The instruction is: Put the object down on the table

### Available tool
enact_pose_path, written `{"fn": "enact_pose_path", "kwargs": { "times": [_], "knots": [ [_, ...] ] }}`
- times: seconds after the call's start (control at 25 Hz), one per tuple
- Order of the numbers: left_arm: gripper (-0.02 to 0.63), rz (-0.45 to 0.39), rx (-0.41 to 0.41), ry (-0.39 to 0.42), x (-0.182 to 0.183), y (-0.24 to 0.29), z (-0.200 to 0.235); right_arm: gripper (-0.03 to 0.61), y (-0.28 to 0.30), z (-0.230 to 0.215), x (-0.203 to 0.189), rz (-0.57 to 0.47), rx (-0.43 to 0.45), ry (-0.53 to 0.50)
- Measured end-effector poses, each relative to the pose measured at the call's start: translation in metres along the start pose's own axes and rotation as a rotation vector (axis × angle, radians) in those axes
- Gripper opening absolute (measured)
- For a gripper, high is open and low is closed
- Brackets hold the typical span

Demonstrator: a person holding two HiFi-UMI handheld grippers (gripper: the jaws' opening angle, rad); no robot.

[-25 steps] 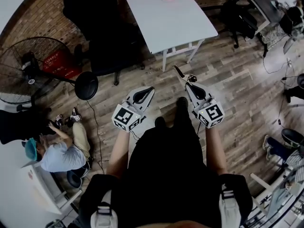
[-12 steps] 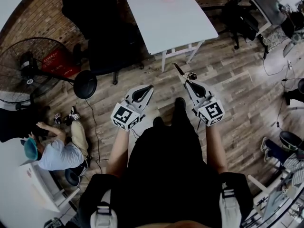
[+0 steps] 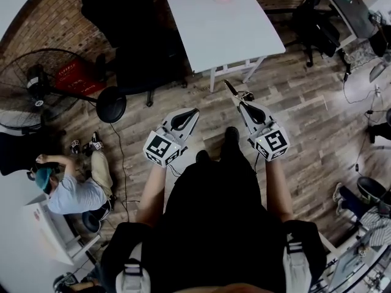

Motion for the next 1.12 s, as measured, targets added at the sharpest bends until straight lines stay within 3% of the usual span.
{"fn": "enact_pose_path", "kwargs": {
  "times": [1.12],
  "knots": [
    [0.021,0.033,0.149,-0.002,0.024,0.121,0.012,-0.002,0.042,-0.148,0.007,0.007,0.175,0.013]
  ]
}}
Point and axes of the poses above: the fingertips, and each gripper's own axes: y forward along the fingers, z to its left, x out of its top, the point moved 10 cm from there along -y, backward along the fingers, and after that the axes turned 2 degrees about -z, right-handed, at the moved point
